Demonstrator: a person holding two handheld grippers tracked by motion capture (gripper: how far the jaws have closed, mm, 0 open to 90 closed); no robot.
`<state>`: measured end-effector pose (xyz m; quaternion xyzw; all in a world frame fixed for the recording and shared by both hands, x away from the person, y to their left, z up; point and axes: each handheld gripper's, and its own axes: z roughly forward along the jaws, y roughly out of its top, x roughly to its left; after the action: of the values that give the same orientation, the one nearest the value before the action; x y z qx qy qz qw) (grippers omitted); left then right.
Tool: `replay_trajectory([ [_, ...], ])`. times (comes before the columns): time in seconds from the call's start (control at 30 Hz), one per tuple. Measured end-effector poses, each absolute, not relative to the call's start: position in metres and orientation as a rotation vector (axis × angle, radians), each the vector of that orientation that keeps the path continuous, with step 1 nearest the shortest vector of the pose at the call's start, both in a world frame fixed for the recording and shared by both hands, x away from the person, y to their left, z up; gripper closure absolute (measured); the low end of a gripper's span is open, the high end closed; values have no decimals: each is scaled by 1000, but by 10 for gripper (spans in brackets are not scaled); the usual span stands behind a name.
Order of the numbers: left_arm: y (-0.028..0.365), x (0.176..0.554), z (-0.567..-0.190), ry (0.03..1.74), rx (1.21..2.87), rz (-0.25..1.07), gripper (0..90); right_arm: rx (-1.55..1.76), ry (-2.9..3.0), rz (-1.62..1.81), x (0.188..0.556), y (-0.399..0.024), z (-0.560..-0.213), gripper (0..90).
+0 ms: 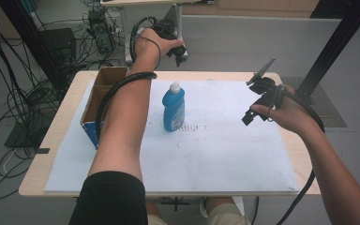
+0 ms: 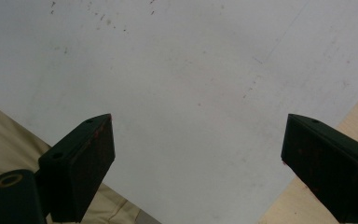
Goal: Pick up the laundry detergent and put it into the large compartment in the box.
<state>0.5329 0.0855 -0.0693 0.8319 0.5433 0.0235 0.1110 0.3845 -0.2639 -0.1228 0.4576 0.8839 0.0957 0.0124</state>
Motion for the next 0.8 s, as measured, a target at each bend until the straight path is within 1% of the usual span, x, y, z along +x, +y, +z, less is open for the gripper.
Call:
replay_trajectory([
  [0.8,78,512,-60,1411,2530,40,57,1434,2746,283,381,-264,-122,96],
])
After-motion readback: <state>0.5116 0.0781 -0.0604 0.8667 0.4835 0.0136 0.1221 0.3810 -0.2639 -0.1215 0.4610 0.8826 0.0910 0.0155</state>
